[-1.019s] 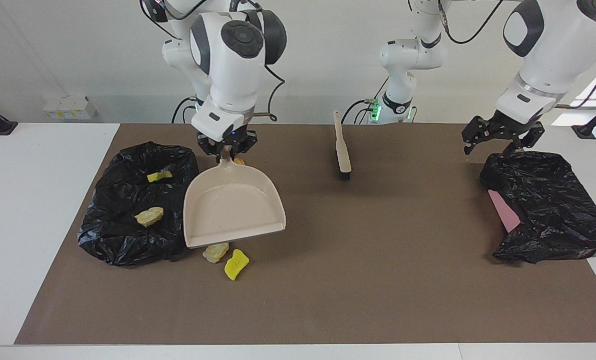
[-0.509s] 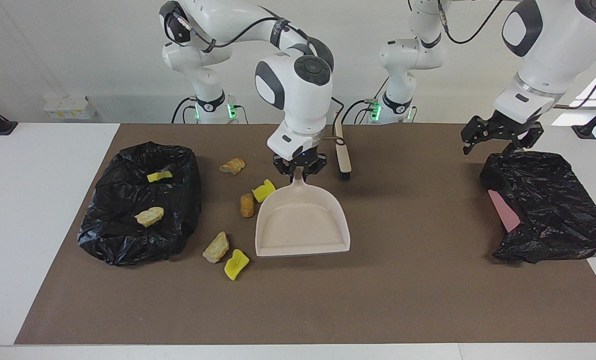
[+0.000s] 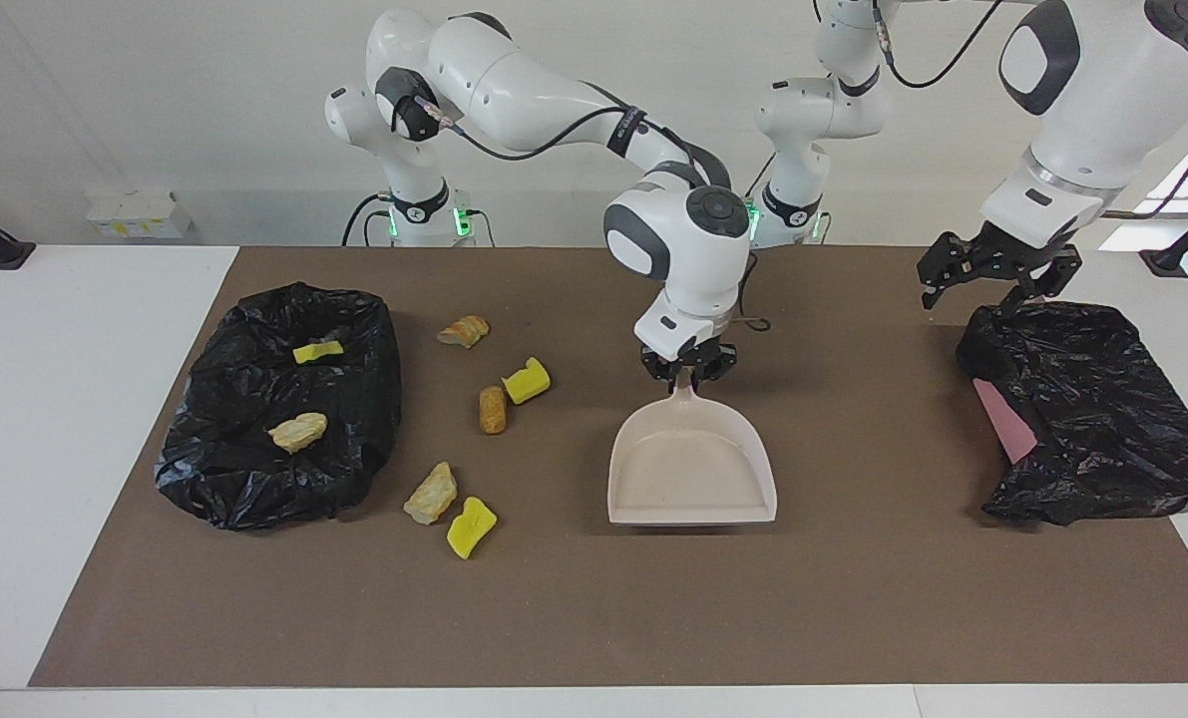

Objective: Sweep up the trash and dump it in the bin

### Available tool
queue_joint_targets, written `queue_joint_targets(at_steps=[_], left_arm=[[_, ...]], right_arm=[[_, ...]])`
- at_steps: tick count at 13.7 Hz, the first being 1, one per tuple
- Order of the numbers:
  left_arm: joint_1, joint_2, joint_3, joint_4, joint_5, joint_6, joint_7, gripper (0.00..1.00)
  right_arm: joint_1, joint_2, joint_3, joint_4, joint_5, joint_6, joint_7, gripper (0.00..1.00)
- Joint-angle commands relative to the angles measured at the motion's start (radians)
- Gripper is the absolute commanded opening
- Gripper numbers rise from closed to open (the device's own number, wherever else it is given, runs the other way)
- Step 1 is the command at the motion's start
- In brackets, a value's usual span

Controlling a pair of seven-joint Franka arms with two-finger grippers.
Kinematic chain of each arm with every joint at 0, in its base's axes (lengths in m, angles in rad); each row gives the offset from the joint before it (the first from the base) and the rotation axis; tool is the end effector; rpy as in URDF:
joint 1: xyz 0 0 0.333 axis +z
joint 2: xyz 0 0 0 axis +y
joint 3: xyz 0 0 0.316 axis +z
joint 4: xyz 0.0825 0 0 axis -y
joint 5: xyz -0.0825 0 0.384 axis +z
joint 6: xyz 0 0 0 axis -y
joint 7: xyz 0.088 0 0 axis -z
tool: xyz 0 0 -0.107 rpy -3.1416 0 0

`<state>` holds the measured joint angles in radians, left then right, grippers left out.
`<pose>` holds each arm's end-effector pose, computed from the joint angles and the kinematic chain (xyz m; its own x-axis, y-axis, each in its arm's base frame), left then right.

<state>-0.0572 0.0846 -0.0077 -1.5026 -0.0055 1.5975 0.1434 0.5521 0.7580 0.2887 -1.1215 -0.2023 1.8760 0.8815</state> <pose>0.5821 -0.0382 0.6110 0.9784 -0.2066 0.0111 -0.2067 -0.9784 0.0046 0.5615 0.5058 0.3739 0.9981 -0.0601 0.0127 -0.0598 -0.9980 -0.0197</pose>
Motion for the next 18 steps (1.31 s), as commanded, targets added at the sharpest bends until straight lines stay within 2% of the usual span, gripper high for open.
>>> queue_joint_targets(at_steps=[1,3,7,10,12,14,15,16,18], left_arm=[[-0.006,-0.013,0.002,-0.024,0.013,0.021,0.012,1.00],[-0.007,-0.014,0.002,-0.027,0.013,0.021,0.012,1.00],[-0.009,-0.009,0.002,-0.030,0.013,0.024,0.012,1.00],[-0.010,-0.014,-0.003,-0.071,0.013,0.056,0.015,1.00],[-0.010,-0.014,-0.006,-0.090,0.013,0.065,0.012,1.00],[-0.010,-0.044,-0.008,-0.154,0.013,0.090,0.018,1.00],[-0.015,-0.066,-0.009,-0.195,0.012,0.132,0.018,1.00],[-0.027,-0.081,-0.009,-0.238,0.012,0.191,0.016,1.00],[-0.036,-0.072,-0.009,-0.258,0.013,0.254,0.015,1.00]], right_arm=[[0.012,0.035,-0.003,0.057,0.021,0.011,0.021,0.00],[0.035,0.053,-0.006,0.054,0.020,0.017,0.022,0.00],[0.045,0.066,-0.006,0.036,0.015,0.015,0.022,0.22],[0.045,0.064,-0.006,0.016,0.012,0.015,0.017,0.45],[0.045,0.058,-0.006,0.012,0.001,-0.003,0.017,0.55],[0.031,0.029,-0.005,0.012,0.015,-0.006,0.016,0.67],[0.023,0.011,0.000,0.012,0.020,-0.006,0.017,0.77],[0.026,-0.023,0.003,0.000,0.026,-0.006,0.022,0.84],[0.029,-0.153,0.003,-0.136,0.079,-0.008,0.027,0.89]])
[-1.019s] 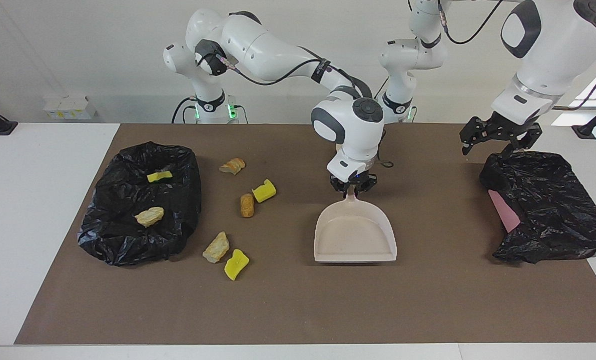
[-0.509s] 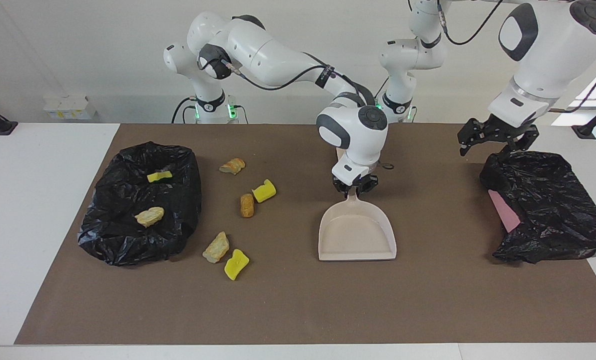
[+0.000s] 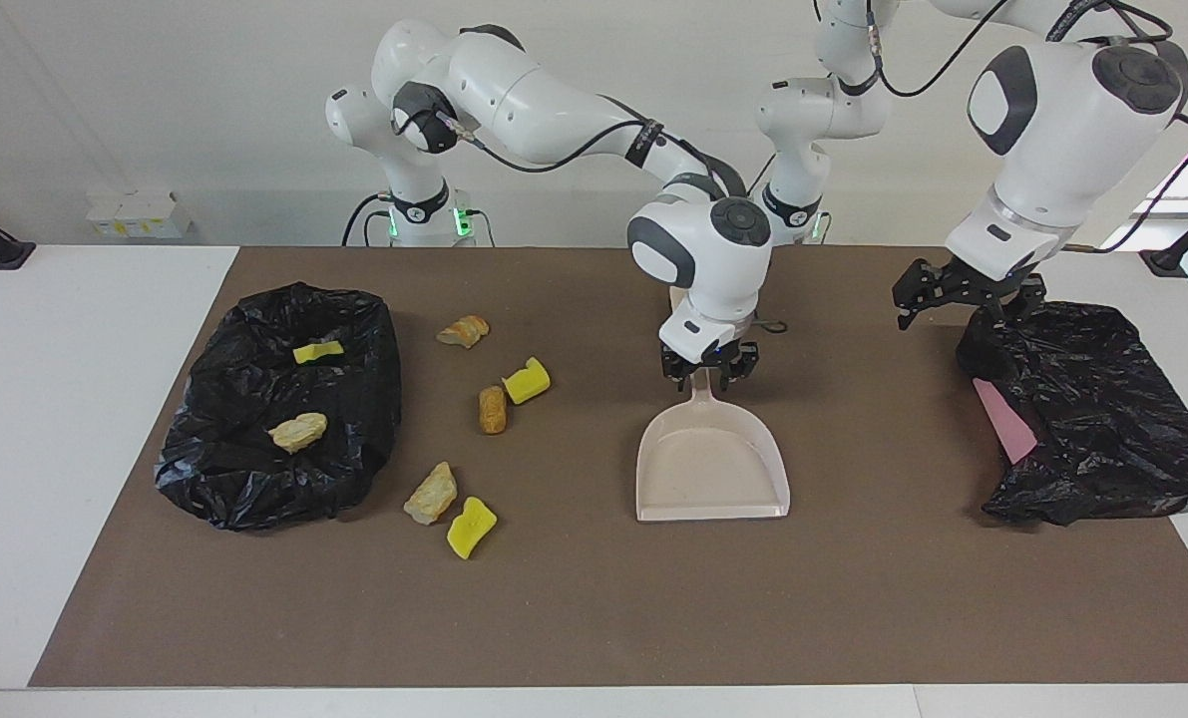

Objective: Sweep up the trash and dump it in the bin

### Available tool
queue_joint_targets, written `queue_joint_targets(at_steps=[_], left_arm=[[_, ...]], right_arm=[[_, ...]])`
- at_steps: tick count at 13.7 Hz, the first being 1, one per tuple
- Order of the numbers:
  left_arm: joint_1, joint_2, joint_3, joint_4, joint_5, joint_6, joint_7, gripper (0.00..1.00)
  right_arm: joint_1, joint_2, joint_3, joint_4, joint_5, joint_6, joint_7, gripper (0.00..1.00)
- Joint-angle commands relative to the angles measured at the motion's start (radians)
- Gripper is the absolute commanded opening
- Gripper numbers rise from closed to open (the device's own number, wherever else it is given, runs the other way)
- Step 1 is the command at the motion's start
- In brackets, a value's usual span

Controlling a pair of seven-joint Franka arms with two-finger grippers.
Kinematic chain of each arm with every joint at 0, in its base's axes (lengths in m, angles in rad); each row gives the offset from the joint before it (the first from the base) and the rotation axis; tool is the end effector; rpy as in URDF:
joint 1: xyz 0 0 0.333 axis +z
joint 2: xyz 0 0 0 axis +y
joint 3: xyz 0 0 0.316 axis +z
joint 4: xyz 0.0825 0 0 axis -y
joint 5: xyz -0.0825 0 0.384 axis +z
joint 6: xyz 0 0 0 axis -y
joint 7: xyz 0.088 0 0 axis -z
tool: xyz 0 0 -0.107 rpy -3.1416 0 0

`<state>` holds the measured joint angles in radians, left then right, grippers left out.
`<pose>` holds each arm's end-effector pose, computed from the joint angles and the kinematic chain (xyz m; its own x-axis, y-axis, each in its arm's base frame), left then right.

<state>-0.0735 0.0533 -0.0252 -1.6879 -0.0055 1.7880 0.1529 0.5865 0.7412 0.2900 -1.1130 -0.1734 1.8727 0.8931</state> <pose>0.5817 -0.0577 0.5576 0.9677 -0.2476 0.0473 -0.2479 -0.9688 -0.0004 0.5421 0.5262 0.3903 0.9989 -0.0459 0.0072 -0.0455 -0.9976 -0.0515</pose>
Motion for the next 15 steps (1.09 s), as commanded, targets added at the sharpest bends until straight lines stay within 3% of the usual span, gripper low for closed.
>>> queue_joint_targets(at_steps=[1,2,6,10,12,15], left_arm=[[-0.038,-0.030,0.008,-0.073,0.012,0.068,0.004,1.00],[-0.054,-0.015,0.008,-0.073,0.012,0.074,0.001,1.00],[-0.107,0.055,0.008,-0.072,0.010,0.116,-0.001,1.00],[-0.193,0.126,0.008,-0.072,-0.037,0.149,-0.065,1.00],[-0.256,0.157,0.008,-0.075,-0.037,0.177,-0.140,1.00],[-0.348,0.184,0.008,-0.104,-0.037,0.212,-0.294,1.00]], right_arm=[[0.001,-0.210,0.001,-0.236,0.075,-0.006,0.026,0.91],[0.013,-0.261,0.001,-0.310,0.092,-0.004,0.046,0.97],[0.097,-0.403,0.003,-0.537,0.153,0.020,0.092,0.96],[0.145,-0.535,0.003,-0.804,0.244,0.176,0.098,0.95],[0.160,-0.563,0.003,-0.901,0.246,0.247,0.096,0.95],[0.174,-0.576,0.003,-0.959,0.288,0.330,0.084,0.93]])
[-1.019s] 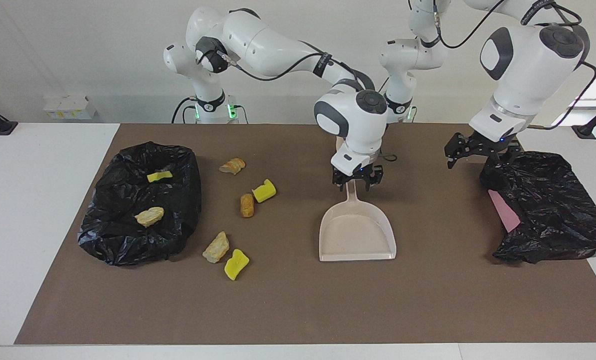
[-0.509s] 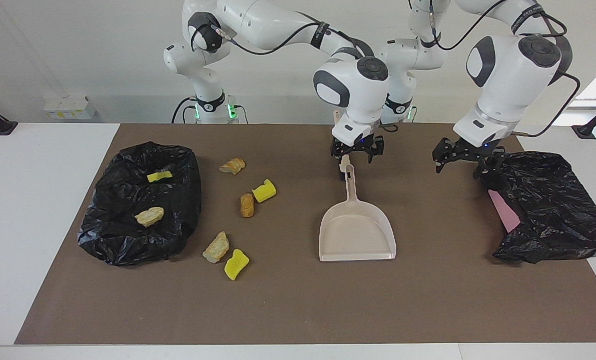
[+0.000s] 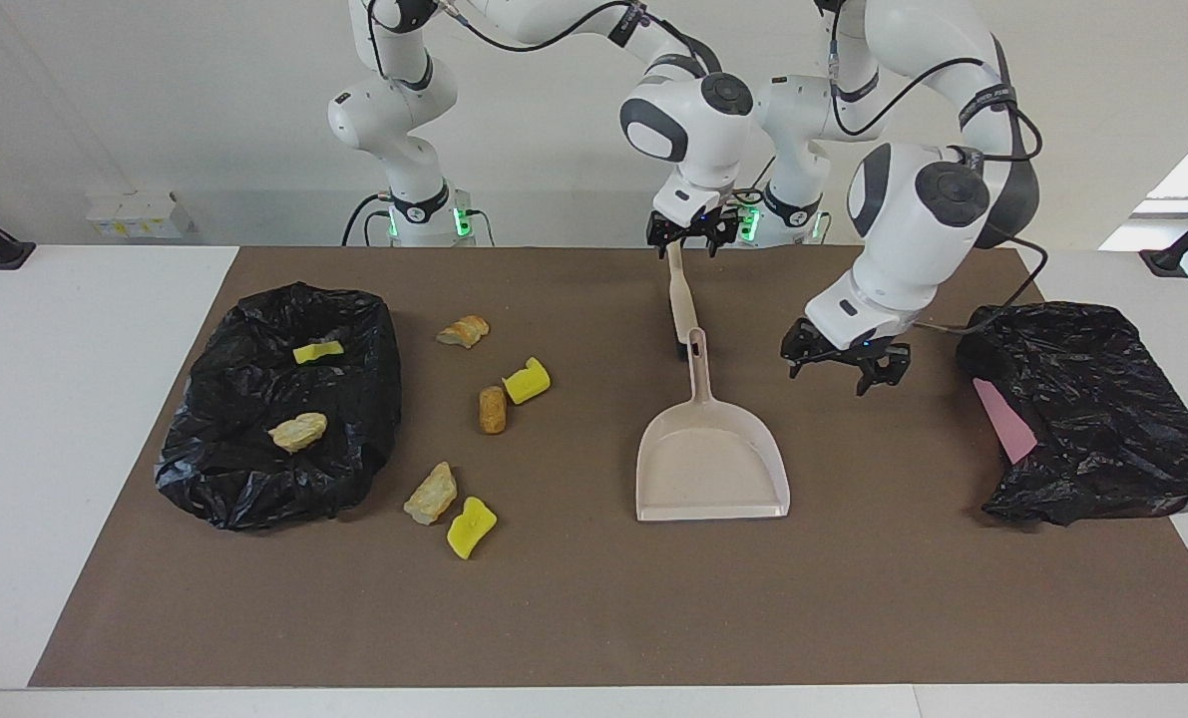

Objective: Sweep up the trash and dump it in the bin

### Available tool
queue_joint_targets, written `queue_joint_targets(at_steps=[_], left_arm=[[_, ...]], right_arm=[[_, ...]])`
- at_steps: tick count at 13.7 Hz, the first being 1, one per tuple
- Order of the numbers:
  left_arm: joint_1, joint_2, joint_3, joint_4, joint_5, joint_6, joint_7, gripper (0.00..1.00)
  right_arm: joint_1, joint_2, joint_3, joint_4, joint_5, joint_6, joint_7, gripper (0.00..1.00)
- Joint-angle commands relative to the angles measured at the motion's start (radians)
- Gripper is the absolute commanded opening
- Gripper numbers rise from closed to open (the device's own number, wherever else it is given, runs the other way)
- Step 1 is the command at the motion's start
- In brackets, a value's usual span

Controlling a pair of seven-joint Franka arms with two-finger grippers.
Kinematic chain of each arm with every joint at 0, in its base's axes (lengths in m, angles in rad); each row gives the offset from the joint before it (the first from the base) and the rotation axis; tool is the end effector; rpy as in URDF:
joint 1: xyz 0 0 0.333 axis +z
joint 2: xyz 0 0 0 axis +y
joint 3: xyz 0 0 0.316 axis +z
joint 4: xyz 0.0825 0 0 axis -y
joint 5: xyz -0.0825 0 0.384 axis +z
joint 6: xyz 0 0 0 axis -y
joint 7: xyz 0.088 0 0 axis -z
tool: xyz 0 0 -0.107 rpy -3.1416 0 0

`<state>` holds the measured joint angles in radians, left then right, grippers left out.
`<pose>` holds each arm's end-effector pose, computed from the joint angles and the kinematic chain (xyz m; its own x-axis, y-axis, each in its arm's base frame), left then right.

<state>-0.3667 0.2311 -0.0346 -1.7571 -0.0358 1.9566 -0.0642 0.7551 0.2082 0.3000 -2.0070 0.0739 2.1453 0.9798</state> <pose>0.5720 -0.2438 0.4319 0.9477 -0.3172 -0.0343 -0.3159 -0.9480 0.0385 0.2889 0.5062 0.3530 0.9903 0.0296 -0.1357 0.0280 -0.9995 -0.0136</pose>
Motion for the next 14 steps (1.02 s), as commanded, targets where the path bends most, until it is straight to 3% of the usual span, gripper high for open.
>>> queue_joint_targets(at_steps=[1,6,7,11,12,13,14], left_arm=[[-0.081,0.008,0.018,-0.060,-0.007,0.060,-0.127,1.00],[-0.116,-0.007,0.016,-0.183,-0.080,0.100,-0.195,1.00],[-0.116,-0.009,0.016,-0.188,-0.094,0.096,-0.198,1.00],[-0.116,-0.018,0.015,-0.209,-0.117,0.102,-0.215,1.00],[-0.116,-0.018,0.015,-0.209,-0.130,0.102,-0.215,0.96],[-0.121,-0.021,0.015,-0.219,-0.131,0.111,-0.218,0.71],[-0.132,-0.030,0.016,-0.231,-0.133,0.125,-0.238,0.26]], right_arm=[[0.018,-0.027,-0.007,-0.067,0.041,0.083,0.008,0.92],[0.052,-0.018,-0.007,-0.070,0.041,0.099,0.013,0.83],[0.053,-0.021,-0.007,-0.070,0.041,0.093,0.025,0.75],[0.055,-0.024,-0.007,-0.070,0.041,0.088,0.028,0.25],[0.059,-0.024,-0.007,-0.070,0.041,0.088,0.028,0.11],[0.061,-0.023,-0.007,-0.069,0.041,0.087,0.014,0.00],[0.050,-0.026,-0.007,-0.067,0.040,0.084,0.010,0.00]])
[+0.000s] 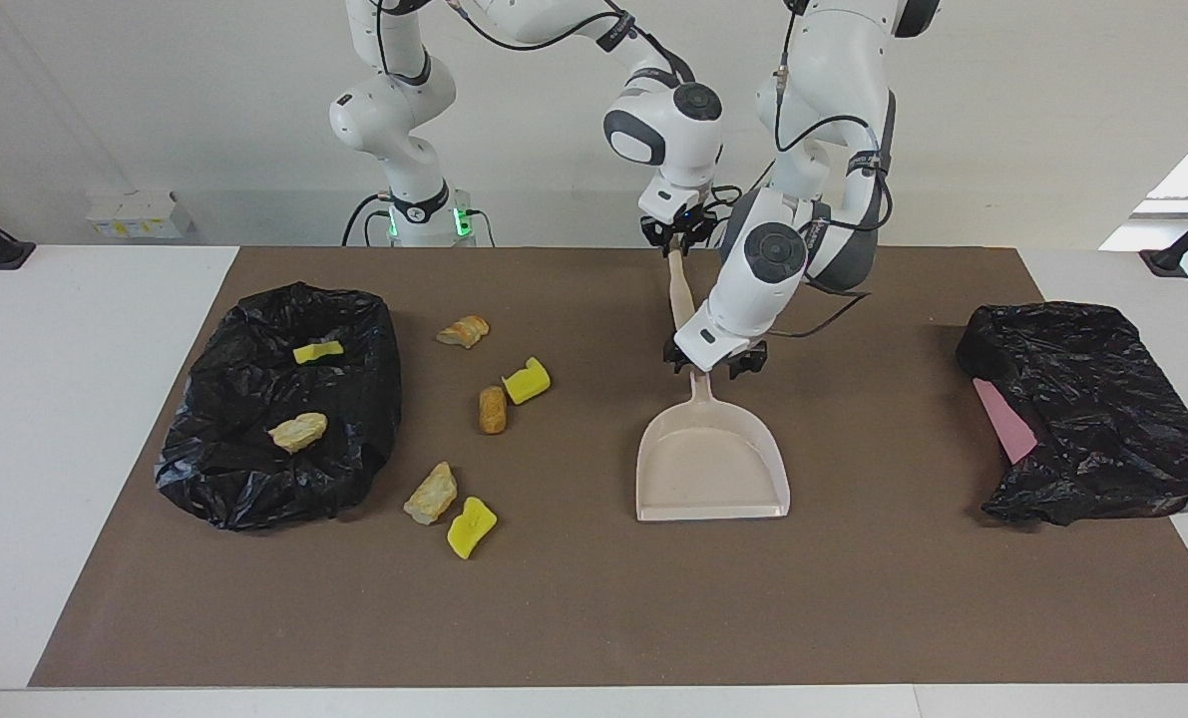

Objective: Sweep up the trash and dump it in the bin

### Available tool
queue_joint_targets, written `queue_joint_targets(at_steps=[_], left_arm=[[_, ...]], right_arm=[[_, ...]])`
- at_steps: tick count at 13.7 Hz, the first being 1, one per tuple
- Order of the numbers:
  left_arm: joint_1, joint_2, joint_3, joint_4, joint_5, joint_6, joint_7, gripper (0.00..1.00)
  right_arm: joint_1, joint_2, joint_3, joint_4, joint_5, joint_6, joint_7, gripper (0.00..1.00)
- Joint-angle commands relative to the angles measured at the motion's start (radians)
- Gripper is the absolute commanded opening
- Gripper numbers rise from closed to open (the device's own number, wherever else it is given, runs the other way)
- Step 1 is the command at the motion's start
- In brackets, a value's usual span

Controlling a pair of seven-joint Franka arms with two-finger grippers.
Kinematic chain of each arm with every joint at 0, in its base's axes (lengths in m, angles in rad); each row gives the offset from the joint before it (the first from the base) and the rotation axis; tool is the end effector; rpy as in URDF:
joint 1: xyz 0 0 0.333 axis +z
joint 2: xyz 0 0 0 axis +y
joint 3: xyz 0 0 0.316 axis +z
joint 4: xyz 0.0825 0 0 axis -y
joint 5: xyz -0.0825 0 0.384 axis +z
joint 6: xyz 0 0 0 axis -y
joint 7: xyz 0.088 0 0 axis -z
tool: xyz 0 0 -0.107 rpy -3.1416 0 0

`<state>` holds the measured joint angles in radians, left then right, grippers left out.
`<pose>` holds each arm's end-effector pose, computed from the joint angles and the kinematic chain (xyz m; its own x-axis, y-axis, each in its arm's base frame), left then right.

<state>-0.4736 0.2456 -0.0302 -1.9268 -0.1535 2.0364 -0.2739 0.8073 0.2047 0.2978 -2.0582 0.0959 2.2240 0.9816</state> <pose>0.5157 -0.2933 0.3529 0.9728 -0.1560 -0.1712 -0.1422 -0.9857 0.0904 0.2598 0.5154 0.3391 0.9895 0.0614 -0.1308 0.0560 -0.9974 -0.0445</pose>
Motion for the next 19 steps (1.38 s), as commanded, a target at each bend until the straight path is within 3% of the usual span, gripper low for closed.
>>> queue_joint_targets(at_steps=[1,6,8,12,16,19], left_arm=[[-0.026,-0.045,0.010,-0.067,-0.015,0.053,-0.046,0.00],[-0.013,-0.031,0.016,0.001,-0.018,0.024,-0.025,0.00],[0.010,-0.034,0.023,0.046,0.023,-0.007,0.025,0.00],[0.128,-0.061,0.024,0.094,0.069,-0.059,0.360,0.00],[0.234,-0.061,0.027,0.132,0.071,-0.107,0.700,0.00],[0.296,-0.063,0.027,0.140,0.136,-0.159,0.904,0.00]], right_arm=[[-0.003,-0.037,-0.006,-0.016,0.019,-0.021,0.011,0.00],[-0.011,-0.108,-0.014,-0.040,-0.002,-0.127,0.136,0.00],[-0.034,-0.172,-0.014,-0.092,-0.008,-0.170,0.157,0.00],[-0.144,-0.373,-0.014,-0.224,-0.010,-0.289,0.152,0.00],[-0.233,-0.398,-0.014,-0.235,-0.062,-0.427,0.253,0.00],[-0.293,-0.401,-0.012,-0.258,-0.073,-0.486,0.304,0.00]])
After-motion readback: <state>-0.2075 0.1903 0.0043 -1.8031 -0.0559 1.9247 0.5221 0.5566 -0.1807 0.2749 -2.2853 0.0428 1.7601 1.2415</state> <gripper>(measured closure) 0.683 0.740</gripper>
